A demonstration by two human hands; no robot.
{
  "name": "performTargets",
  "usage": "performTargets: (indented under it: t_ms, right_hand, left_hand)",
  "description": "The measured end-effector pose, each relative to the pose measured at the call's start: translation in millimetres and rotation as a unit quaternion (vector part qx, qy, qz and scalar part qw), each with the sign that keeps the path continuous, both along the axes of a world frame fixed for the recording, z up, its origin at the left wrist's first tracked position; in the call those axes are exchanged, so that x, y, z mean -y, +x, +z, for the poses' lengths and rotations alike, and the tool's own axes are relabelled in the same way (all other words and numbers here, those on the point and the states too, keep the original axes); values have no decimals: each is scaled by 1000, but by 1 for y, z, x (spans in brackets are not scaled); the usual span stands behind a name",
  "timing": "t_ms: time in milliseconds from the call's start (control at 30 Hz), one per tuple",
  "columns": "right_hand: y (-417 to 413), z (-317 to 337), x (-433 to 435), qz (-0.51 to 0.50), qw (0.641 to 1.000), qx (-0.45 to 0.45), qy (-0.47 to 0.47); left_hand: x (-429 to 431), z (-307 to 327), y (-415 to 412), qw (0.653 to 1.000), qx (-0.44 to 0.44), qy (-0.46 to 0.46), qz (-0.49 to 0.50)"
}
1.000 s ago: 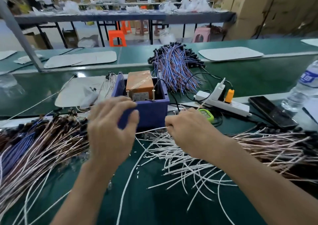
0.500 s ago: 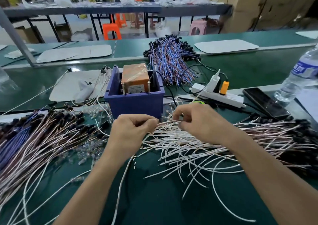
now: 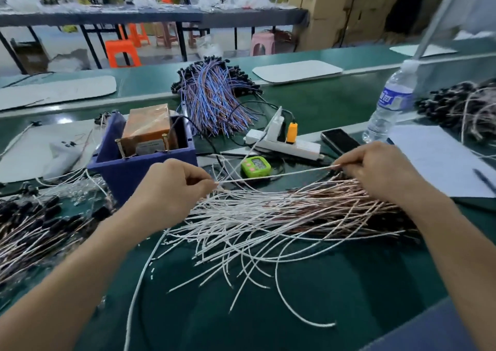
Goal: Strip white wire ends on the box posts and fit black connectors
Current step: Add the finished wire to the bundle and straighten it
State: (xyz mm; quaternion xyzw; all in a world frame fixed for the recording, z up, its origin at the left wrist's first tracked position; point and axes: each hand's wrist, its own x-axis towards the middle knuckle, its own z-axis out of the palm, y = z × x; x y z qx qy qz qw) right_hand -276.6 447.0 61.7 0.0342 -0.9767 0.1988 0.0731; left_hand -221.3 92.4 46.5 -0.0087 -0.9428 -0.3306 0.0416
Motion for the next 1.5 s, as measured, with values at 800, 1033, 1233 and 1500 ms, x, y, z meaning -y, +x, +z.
performTargets:
  t_ms: [800,1033,1233,1500]
  right_hand:
    - [11,-44,6,86,990,86,70]
    - [16,-85,41,121,979,7,163]
    - [20,-89,43,95,979,-53,171]
    - [20,-68,112,170,984,-49,-27]
  left_hand:
    - [-87,-63,-28,966,6,-138,-218]
    - [-103,-71,-34,960,-24,-228,-164]
    - [-95,-59,-24,973,-29,-164,-162]
    - [-20,-34,9,995,-101,-13,-12]
